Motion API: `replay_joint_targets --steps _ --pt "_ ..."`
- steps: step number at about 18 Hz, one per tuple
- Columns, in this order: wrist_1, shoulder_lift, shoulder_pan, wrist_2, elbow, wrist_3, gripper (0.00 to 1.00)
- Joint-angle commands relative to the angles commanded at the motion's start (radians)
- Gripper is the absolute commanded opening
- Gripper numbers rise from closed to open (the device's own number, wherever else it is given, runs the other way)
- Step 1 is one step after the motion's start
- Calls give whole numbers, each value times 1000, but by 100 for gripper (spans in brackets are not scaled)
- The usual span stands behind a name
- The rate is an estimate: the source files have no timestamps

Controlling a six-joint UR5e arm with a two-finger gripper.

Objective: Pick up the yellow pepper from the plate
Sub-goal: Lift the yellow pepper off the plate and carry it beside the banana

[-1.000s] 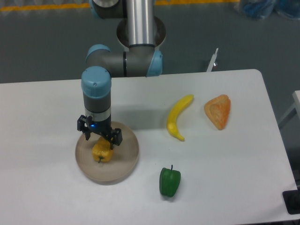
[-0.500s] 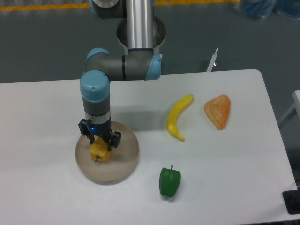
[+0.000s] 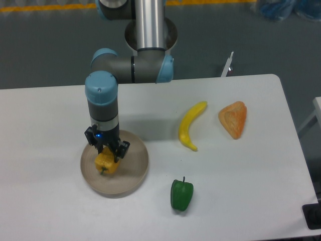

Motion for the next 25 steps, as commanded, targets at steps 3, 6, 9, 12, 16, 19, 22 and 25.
replay_joint_targets --steps 3,6,9,12,16,19,22,25 --pt "-29 49 129 2 9 175 30" --pt "-34 60 229 3 9 307 30" --pt "-34 72 305 2 11 434 30" --pt "-38 72 373 3 31 540 30" --pt "-46 65 394 3 67 576 30" --pt "-64 61 396 2 93 576 30" --pt "-92 62 398 0 109 576 30" --pt "-92 63 399 3 114 574 30"
